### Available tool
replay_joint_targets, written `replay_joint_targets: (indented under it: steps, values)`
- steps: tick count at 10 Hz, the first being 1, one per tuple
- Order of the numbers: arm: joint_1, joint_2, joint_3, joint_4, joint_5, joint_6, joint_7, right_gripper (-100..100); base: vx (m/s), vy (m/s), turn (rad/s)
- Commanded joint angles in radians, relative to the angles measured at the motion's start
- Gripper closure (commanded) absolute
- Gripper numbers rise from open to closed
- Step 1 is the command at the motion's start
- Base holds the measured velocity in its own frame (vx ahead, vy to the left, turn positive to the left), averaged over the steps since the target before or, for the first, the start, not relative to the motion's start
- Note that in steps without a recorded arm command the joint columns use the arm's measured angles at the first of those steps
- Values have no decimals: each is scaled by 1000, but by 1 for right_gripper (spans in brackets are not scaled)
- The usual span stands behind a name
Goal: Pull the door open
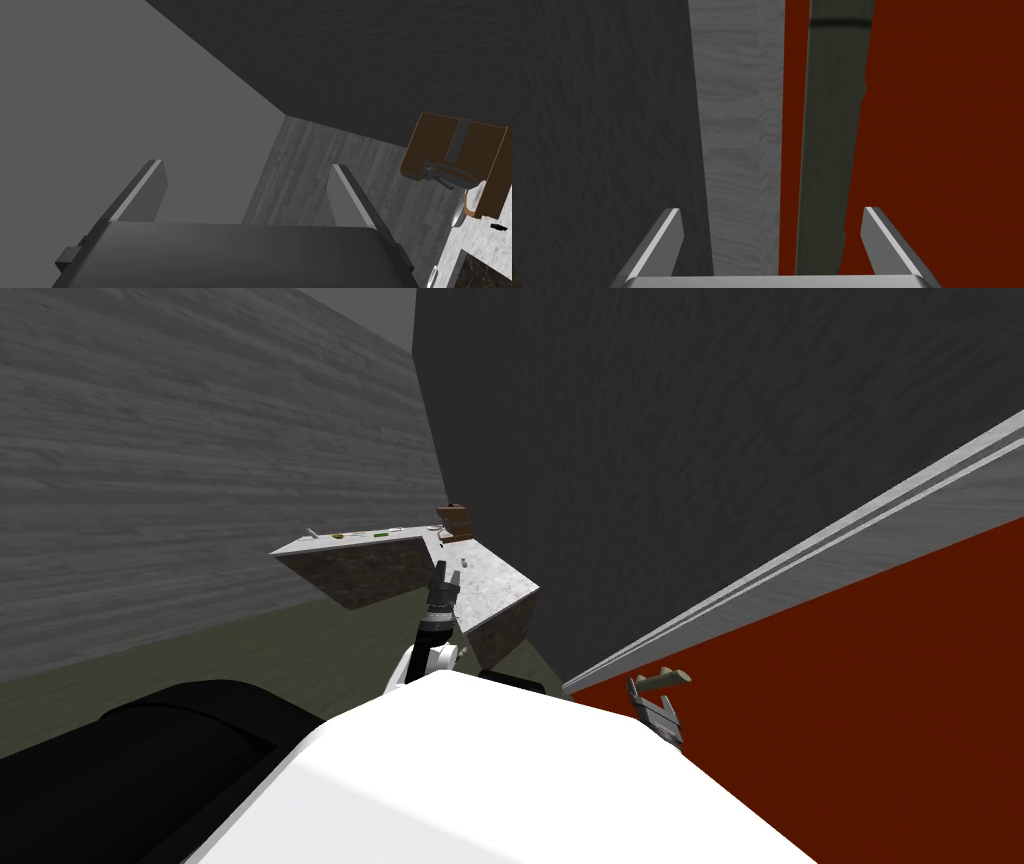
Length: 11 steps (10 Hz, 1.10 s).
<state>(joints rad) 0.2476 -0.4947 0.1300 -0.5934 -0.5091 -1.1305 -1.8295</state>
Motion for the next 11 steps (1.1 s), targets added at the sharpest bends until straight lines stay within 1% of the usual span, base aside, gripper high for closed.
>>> replay_joint_targets:
  steps: [1, 2, 11]
  values:
    - [0, 0, 0, 0, 0, 0, 0, -100, 12, -15, 45]
    - [-3, -6, 20, 18, 16, -28, -15, -100, -5, 7, -20]
    - [-3, -6, 20, 18, 16, -28, -15, -100, 2, -2, 6]
